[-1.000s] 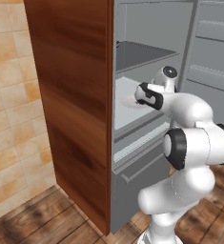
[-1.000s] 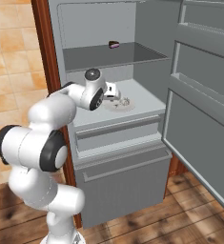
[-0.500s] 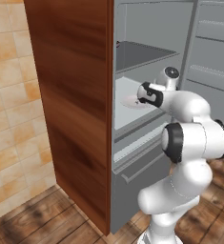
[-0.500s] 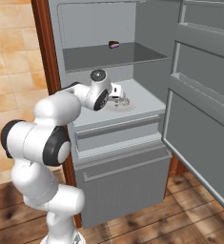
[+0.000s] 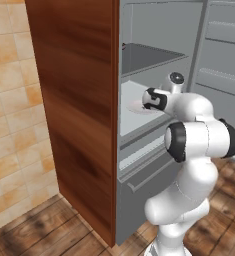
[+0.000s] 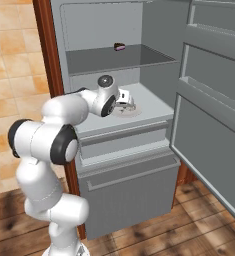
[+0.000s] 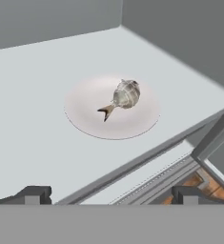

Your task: Retrieve the fish from the fridge and place it on the saucepan with marinade on the stove.

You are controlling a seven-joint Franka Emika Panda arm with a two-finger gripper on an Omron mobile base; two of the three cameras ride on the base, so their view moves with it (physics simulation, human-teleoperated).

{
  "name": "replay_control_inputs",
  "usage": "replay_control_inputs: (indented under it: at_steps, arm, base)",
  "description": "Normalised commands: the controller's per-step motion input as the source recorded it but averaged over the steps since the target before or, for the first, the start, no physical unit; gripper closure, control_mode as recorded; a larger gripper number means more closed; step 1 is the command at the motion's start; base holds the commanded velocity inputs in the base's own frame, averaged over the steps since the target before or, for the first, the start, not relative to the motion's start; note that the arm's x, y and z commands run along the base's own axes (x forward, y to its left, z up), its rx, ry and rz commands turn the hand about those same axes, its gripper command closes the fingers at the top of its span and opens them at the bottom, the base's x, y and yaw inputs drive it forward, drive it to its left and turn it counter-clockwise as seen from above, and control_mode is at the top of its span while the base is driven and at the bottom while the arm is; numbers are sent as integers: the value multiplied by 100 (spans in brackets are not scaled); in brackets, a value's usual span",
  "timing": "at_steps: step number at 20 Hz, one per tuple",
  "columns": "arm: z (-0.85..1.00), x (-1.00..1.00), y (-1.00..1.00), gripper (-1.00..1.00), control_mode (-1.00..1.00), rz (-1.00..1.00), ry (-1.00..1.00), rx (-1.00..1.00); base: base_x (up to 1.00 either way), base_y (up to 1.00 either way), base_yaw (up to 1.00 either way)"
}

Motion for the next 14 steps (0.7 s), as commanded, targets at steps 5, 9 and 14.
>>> replay_control_inputs:
  at_steps: [5, 9, 14]
  arm:
    - [-6, 28, -2, -100, -100, 0, 0, 0]
    - [-5, 25, -2, -100, -100, 0, 0, 0]
    - [-4, 24, -2, -100, -100, 0, 0, 0]
  base:
    - [0, 0, 0]
    - [0, 0, 0]
    - [0, 0, 0]
